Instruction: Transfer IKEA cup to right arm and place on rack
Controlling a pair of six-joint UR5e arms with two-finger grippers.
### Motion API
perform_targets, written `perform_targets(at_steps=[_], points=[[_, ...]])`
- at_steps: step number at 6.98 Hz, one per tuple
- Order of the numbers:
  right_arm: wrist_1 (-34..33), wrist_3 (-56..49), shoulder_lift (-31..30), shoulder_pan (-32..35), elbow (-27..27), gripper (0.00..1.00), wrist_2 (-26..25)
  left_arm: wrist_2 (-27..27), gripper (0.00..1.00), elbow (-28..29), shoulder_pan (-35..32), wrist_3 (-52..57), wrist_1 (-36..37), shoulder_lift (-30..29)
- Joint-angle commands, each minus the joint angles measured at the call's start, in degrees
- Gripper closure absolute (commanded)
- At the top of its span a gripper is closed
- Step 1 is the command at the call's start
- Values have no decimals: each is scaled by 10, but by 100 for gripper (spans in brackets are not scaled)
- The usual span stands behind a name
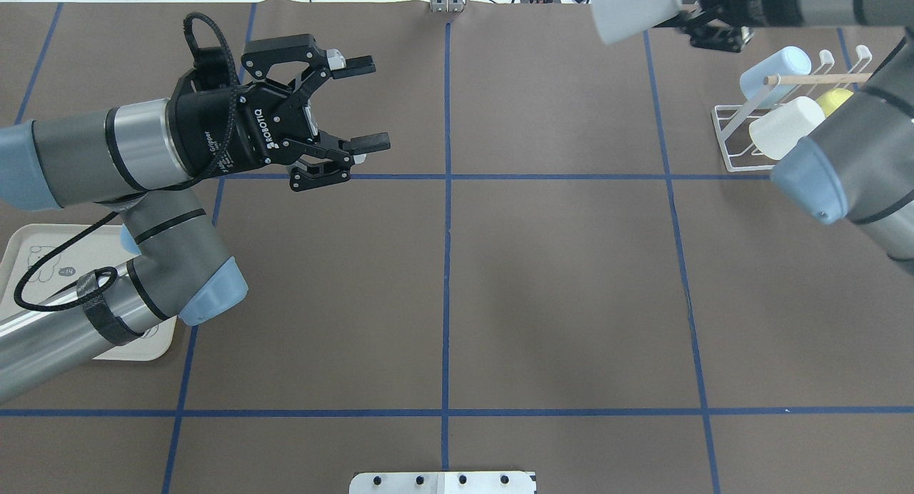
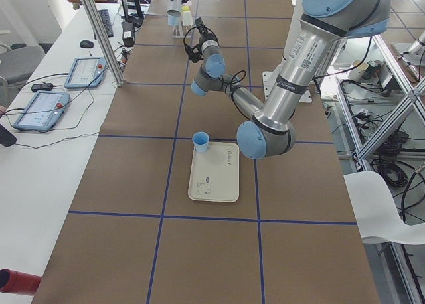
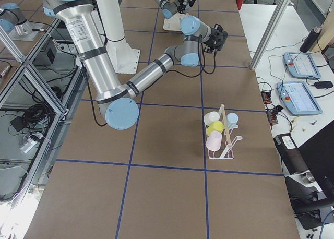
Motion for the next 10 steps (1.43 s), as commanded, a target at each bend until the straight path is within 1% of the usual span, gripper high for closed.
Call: perform_targets(at_steps=[1, 2, 3, 4, 5, 6, 7, 9, 10], points=[[-102, -295, 9, 120, -74, 100, 83, 0, 16, 19, -5, 7, 1, -1], [-146, -397, 33, 166, -120, 100, 119, 0, 16, 21, -9, 7, 2, -1], [-165, -496, 58, 210, -190, 100, 166, -1, 16, 25, -13, 21, 6, -2], [-166, -587, 69, 228, -246, 100, 183, -2, 16, 24, -14, 55, 44, -8], [-182, -662, 71, 232, -271, 100, 175, -2, 16, 24, -15, 74, 59, -12], [-210, -690, 91, 231, -285, 100, 154, -2, 16, 24, -15, 74, 60, -12], [-217, -687, 92, 217, -294, 100, 153, -2, 16, 25, -14, 74, 61, -12], [-214, -684, 81, 196, -301, 100, 155, -2, 16, 25, -13, 74, 62, -12], [-213, -686, 64, 188, -299, 100, 157, -2, 16, 25, -13, 74, 62, -13]])
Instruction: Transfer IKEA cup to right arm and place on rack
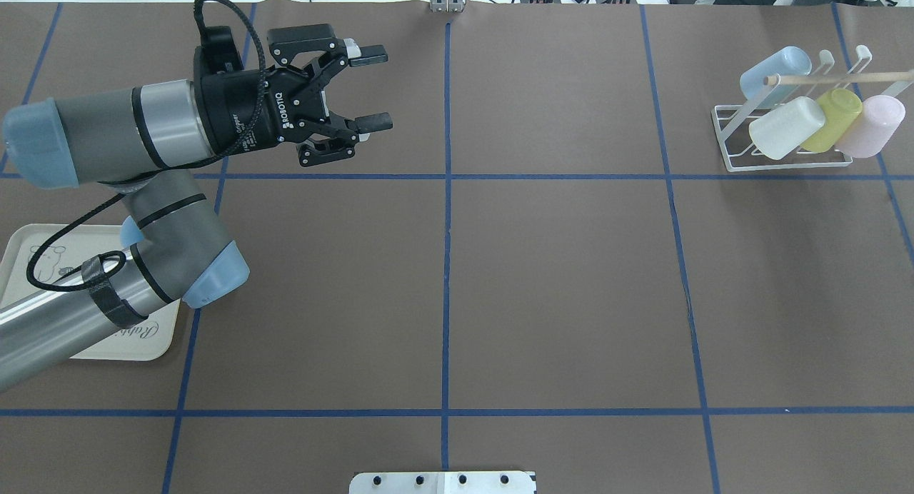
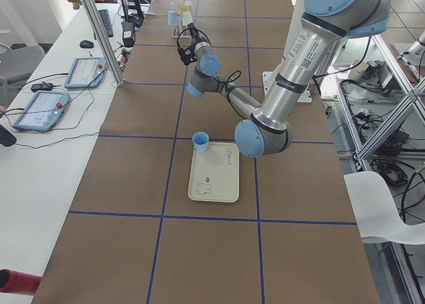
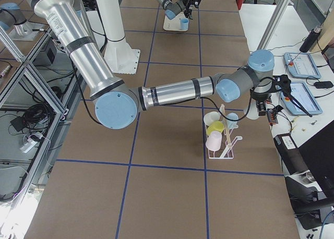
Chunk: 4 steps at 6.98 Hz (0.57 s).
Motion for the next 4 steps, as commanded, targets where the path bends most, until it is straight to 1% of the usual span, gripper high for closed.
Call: perform_targets(at_steps=[1, 2, 4], points=[[3, -6, -21, -26, -3, 100, -3, 0, 16, 2, 1, 0, 0, 0], [1, -6, -21, -34, -3, 100, -13, 0, 16, 2, 1, 1, 0, -1], [2, -15, -30, -34, -4, 100, -14, 0, 16, 4, 1, 1, 0, -2]])
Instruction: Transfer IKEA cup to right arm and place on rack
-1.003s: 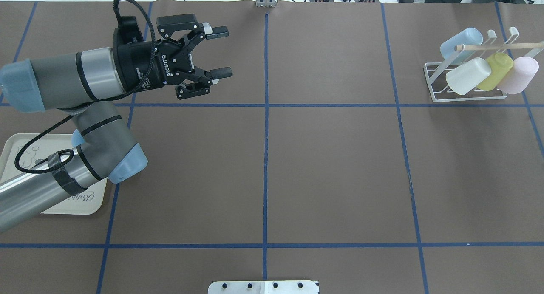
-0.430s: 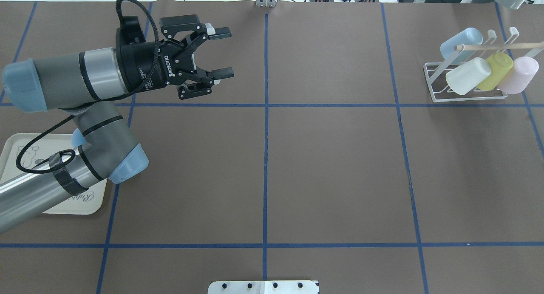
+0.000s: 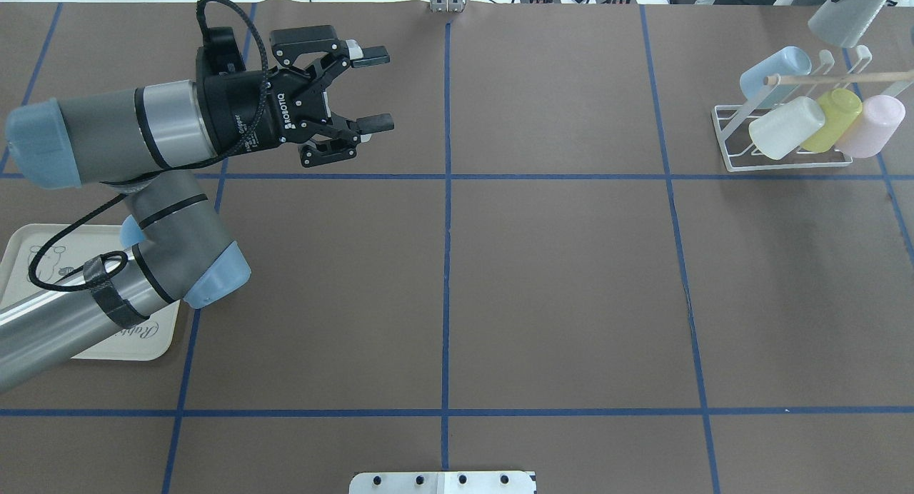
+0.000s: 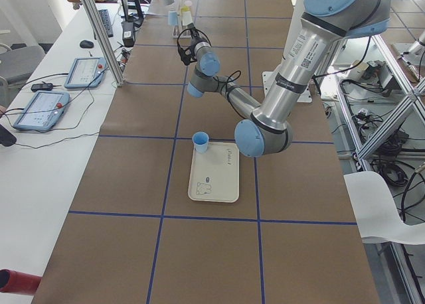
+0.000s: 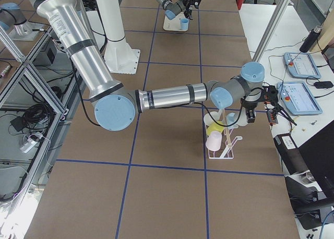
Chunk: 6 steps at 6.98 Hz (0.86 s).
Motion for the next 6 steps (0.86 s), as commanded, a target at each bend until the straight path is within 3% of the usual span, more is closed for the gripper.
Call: perform_targets(at_steps=[1, 3, 6], points=[[0, -9, -8, -2, 0, 100, -2, 0, 16, 3, 0, 0, 0, -2], [-1, -18, -13, -12, 0, 100, -42, 0, 16, 3, 0, 0, 0, -2], [-1, -25, -16, -15, -4, 100, -45, 0, 16, 3, 0, 0, 1, -6]])
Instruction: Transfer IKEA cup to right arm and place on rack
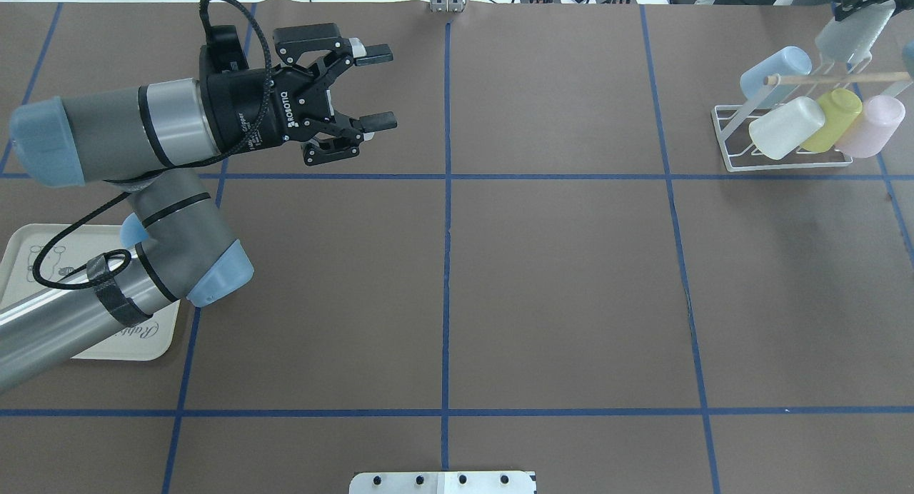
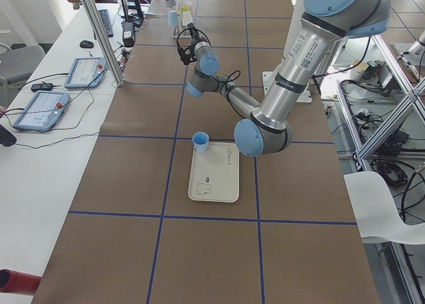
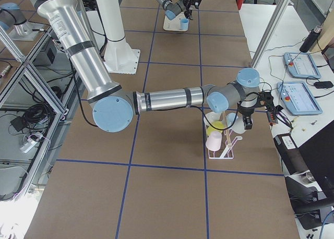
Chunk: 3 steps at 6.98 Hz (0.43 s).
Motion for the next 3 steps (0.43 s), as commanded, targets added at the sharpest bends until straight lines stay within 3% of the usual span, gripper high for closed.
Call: perform_targets(at_steps=[1, 3], points=[[1, 0, -2, -6, -2, 100, -2, 0, 16, 0, 0, 0, 0, -2], [-6, 0, 8, -7, 0, 100, 0, 1, 16, 0, 0, 0, 1, -3]])
